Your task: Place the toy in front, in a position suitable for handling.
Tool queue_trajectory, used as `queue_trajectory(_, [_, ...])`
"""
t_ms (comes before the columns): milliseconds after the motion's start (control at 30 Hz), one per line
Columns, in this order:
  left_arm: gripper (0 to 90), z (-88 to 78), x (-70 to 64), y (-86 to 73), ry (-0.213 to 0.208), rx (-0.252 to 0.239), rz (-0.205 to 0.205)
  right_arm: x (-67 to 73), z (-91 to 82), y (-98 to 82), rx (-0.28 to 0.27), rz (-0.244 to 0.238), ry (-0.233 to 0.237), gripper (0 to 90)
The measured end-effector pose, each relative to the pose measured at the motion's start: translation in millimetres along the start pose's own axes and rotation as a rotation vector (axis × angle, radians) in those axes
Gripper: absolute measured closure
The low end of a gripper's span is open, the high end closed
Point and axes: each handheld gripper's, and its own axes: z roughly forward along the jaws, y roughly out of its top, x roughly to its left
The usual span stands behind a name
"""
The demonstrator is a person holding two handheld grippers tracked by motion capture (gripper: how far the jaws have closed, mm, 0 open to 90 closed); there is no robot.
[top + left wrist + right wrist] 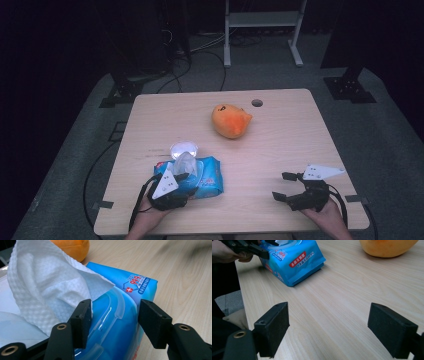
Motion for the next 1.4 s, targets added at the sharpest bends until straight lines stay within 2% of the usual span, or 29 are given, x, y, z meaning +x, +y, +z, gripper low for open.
queue_trajectory(167, [47.2,0.3,1.1,0.2,0.020,0.000,-0.005,0.2,-0.9,0.3,-0.006,-0.003,-0.002,16.3])
queue_trajectory(367, [47.9,-0.7,4.9,-1.3,0.025,-0.003,-0.011,-0.4,-2.1,0.0,-0.009,0.002,-0.001,16.3])
queue_trajectory(667, [47.6,-9.2,20.9,-8.1,0.061,0.009,-0.031,-0.5,-2.0,0.2,-0.010,0.004,0.001,16.3])
queue_trajectory(800, [47.3,-17.2,33.7,-15.9,0.075,0.002,-0.051,-0.8,-0.6,0.2,-0.011,0.007,0.004,16.3])
queue_trajectory(1033, [46.8,-27.0,46.5,-22.5,0.100,0.013,-0.065,-2.0,0.0,0.1,-0.005,0.011,0.005,16.3])
queue_trajectory(1400, [45.9,-40.0,58.8,-34.6,0.138,-0.003,-0.106,-4.5,0.8,0.6,0.001,0.015,0.000,16.3])
